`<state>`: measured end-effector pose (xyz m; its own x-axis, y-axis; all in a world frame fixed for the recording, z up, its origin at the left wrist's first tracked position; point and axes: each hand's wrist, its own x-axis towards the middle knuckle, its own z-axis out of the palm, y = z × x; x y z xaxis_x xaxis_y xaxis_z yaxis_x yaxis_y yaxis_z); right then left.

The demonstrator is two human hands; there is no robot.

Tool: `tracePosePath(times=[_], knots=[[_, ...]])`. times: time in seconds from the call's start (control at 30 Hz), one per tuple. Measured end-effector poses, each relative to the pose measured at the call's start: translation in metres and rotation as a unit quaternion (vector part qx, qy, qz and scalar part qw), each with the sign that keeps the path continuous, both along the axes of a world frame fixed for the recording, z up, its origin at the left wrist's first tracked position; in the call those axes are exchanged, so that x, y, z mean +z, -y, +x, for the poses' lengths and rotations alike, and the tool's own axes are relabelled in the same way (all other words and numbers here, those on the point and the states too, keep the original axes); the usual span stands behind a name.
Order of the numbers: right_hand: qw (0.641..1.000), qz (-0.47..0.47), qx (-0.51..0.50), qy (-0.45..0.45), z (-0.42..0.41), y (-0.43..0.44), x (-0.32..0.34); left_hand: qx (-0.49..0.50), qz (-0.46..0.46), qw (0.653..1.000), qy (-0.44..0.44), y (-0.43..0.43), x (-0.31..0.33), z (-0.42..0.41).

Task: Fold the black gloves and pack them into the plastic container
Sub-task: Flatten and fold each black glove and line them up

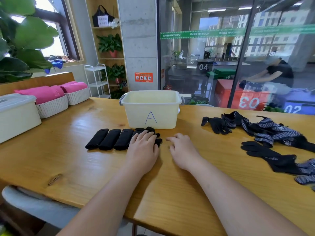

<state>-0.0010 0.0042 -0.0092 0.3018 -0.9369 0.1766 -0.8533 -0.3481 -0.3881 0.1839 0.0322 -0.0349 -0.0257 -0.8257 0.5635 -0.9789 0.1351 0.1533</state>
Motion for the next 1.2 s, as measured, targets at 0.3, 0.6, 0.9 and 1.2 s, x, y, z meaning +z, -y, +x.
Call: tracePosePath(times=[0.3, 0.6, 0.9, 1.2], knots=[[0.999, -0.004, -0.05, -0.015, -0.078, -0.01, 0.012, -0.111, 0.093, 0.989, 0.013, 0.013, 0.023, -0.081], [0.989, 0.015, -0.135, -0.052, -0.156, -0.017, 0.003, -0.162, 0.168, 0.972, -0.006, 0.026, 0.021, -0.162], [0.941, -0.009, -0.314, -0.127, -0.188, -0.027, -0.016, -0.211, 0.171, 0.962, -0.007, 0.033, 0.009, -0.207], [0.985, -0.079, -0.155, 0.014, -0.191, -0.033, -0.011, -0.269, 0.106, 0.957, -0.039, 0.032, 0.003, -0.201]])
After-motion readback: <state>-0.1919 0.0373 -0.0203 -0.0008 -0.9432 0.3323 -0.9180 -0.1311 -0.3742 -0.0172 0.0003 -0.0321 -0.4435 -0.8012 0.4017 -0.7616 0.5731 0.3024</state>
